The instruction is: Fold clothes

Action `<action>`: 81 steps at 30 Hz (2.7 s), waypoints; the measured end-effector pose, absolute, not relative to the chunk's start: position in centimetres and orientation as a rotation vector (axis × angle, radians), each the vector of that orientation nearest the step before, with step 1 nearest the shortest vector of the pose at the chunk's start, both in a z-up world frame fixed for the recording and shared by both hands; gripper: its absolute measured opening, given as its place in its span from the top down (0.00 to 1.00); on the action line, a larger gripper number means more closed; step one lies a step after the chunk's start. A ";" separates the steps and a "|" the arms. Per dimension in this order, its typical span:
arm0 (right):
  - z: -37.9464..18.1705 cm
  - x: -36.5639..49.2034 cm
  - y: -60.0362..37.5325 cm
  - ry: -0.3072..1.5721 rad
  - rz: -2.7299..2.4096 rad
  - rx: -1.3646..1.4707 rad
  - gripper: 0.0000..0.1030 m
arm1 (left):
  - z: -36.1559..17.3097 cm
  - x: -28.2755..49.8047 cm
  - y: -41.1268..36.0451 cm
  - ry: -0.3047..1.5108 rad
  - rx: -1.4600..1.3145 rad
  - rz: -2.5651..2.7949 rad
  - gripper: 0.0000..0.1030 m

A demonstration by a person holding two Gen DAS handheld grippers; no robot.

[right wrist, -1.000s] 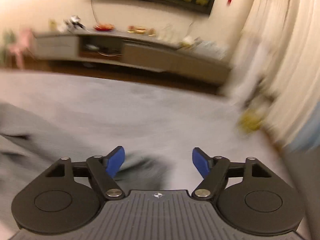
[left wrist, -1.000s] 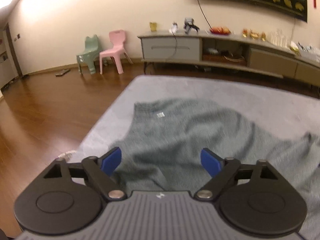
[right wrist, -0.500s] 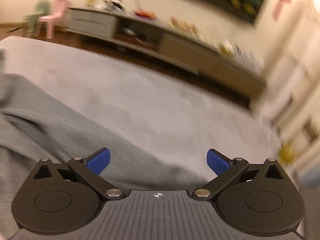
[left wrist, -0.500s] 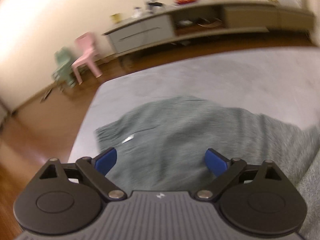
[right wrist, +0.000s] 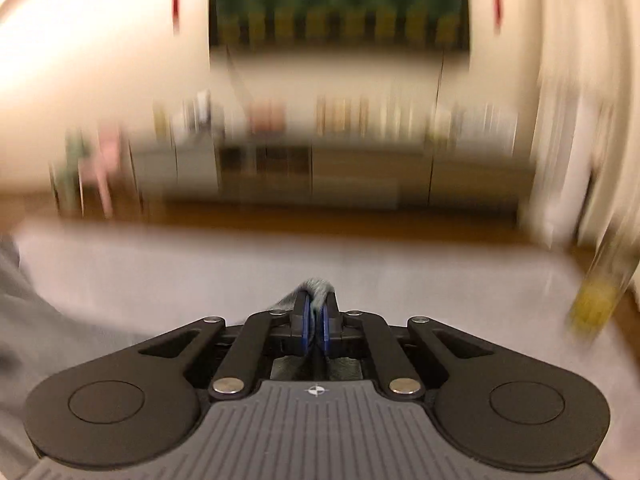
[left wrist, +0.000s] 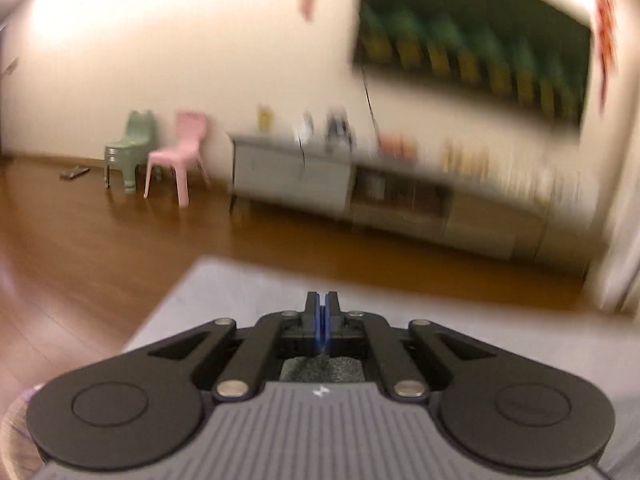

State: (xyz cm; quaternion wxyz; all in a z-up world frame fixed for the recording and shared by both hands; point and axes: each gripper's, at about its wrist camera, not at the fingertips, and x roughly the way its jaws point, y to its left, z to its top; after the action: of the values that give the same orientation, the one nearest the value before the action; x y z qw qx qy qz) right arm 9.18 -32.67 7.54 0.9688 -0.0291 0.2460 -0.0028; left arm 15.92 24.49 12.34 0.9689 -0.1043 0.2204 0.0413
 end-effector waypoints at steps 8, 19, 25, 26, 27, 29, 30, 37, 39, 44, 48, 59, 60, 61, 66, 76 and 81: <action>0.5 8.3 -34.9 0.828 -0.033 -0.094 0.95 | 2.1 19.7 23.0 0.831 -0.049 0.119 0.94; 0.1 12.1 -38.5 0.662 -0.158 0.231 0.06 | 2.2 19.1 19.4 0.805 0.123 0.148 0.64; -3.5 17.7 -39.0 0.783 -0.075 0.246 0.21 | 2.1 19.9 17.8 0.815 0.200 0.117 0.62; -3.6 18.3 -38.8 0.806 -0.035 0.235 0.53 | 1.8 20.1 17.7 0.821 0.213 0.115 0.62; -3.5 18.9 -38.5 0.827 0.003 0.219 0.73 | 1.4 20.3 17.7 0.822 0.226 0.123 0.63; -2.1 19.3 -38.1 0.828 0.068 0.184 0.86 | 1.1 20.6 18.1 0.809 0.235 0.176 0.70; -0.7 18.9 -38.0 0.790 0.091 0.170 0.87 | 1.3 20.7 18.7 0.797 0.212 0.212 0.88; 9.0 13.9 -44.3 0.419 -0.122 0.400 0.87 | 4.1 20.3 22.0 0.709 0.057 0.302 0.98; 6.9 15.4 -44.5 0.562 -0.249 0.332 0.83 | 3.5 20.3 21.3 0.750 0.083 0.253 0.89; 3.2 13.1 -43.5 0.661 -0.250 0.374 0.81 | 3.4 19.5 19.4 0.760 0.175 0.210 0.44; 2.1 12.1 -43.3 0.696 -0.228 0.370 0.80 | 3.3 19.2 19.9 0.771 0.185 0.239 0.25; -1.1 19.8 -44.9 0.887 -0.270 0.176 0.23 | 3.7 19.8 20.5 0.779 0.186 0.235 0.22; -2.0 20.3 -44.7 0.930 -0.246 0.150 0.42 | 4.0 19.7 20.8 0.763 0.188 0.259 0.22; -2.4 20.5 -44.4 0.949 -0.223 0.127 0.80 | 4.5 19.6 21.4 0.744 0.184 0.290 0.22; 0.7 16.6 -43.6 0.683 -0.360 0.086 0.80 | 7.7 17.3 27.7 0.673 -0.017 0.393 0.22; 7.6 3.5 -29.3 0.578 0.032 -0.109 0.05 | 5.8 10.2 29.8 0.770 -0.019 0.288 0.10; 3.8 -4.1 -21.4 0.769 0.362 -0.350 0.01 | 2.4 8.4 26.7 0.884 0.126 0.166 0.07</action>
State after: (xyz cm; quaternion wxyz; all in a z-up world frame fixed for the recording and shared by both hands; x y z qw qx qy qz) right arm -4.10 -21.39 3.82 0.8962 -0.1689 0.3712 0.1748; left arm 8.40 26.72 2.37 0.8987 0.0606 0.4269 0.0802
